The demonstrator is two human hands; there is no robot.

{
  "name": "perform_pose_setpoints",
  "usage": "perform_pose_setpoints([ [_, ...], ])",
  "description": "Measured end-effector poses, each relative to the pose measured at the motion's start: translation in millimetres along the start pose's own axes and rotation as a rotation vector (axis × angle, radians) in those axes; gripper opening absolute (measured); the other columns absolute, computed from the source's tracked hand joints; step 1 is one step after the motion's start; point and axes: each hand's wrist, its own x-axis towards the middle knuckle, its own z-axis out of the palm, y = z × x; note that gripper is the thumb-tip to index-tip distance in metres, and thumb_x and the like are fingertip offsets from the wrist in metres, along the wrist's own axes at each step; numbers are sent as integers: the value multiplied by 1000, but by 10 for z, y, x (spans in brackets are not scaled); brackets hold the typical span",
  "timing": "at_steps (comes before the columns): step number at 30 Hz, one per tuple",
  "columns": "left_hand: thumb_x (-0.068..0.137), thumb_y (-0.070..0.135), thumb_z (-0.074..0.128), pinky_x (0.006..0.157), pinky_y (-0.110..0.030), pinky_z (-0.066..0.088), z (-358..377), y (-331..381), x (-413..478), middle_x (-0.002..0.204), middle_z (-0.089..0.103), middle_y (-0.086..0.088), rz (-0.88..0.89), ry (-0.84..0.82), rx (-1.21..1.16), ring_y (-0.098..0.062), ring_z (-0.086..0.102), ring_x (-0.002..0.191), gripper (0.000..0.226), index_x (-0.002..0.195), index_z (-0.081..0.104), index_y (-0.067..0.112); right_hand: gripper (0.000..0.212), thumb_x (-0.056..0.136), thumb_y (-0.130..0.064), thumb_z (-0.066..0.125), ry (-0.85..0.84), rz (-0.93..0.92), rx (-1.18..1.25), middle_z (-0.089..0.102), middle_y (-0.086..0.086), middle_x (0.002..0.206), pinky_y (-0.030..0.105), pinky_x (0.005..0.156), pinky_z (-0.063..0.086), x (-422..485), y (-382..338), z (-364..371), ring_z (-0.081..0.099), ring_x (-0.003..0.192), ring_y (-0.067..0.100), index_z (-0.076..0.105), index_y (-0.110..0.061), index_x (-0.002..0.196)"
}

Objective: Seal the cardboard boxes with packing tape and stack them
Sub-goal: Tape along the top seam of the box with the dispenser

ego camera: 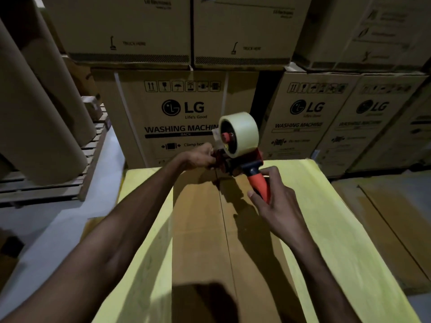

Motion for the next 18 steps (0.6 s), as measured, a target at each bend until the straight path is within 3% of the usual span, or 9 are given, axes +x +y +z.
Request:
perform_pose_setpoints([
  [2,96,4,62,67,-27,48,-78,-41,174,110,61,-21,-7,-15,13,-22,57,86,24,117,60,-7,45,99,-35,65,15,12,-14,53,-8,124,26,78,55,110,-2,71,59,101,13,35,-32,133],
  [4,92,8,67,78,-29,56,-171,-95,319,117,64,-10,1,15,21,-16,65,95,28,120,63,4,43,99,-35,65,19,29,-19,48,-15,113,12,69,44,170,7,142,53,90,4,36,-32,130],
  [6,85,18,73,92,-45,60,-289,-213,457,119,69,-11,-22,56,48,-25,69,106,34,117,67,10,40,99,-34,65,24,43,-33,45,-19,107,6,64,37,175,9,218,49,84,-1,34,-35,124],
  [9,87,12,75,93,-59,58,-444,-397,655,111,72,-21,-105,83,86,-40,70,104,28,112,69,-1,43,99,-31,65,61,20,-54,45,-23,102,9,67,36,86,0,313,49,87,0,27,-45,114],
  [11,89,12,75,84,-50,61,-485,-431,741,103,74,-19,-72,89,130,-36,72,93,23,107,71,-3,46,99,-30,65,75,27,-55,46,-25,97,21,71,40,2,13,349,50,85,0,24,-49,111],
  [14,96,15,70,63,-25,51,-545,-426,807,78,69,-6,-49,60,168,-12,62,64,16,88,73,1,44,99,-31,64,83,87,9,50,-27,97,24,69,42,-155,78,377,55,84,0,27,-50,113],
  [18,100,19,68,60,-21,47,-593,-476,897,70,60,-5,-40,23,154,-8,52,58,31,86,70,-9,39,95,-29,66,172,147,129,60,-11,86,31,62,43,-413,118,475,59,74,11,37,-43,117],
])
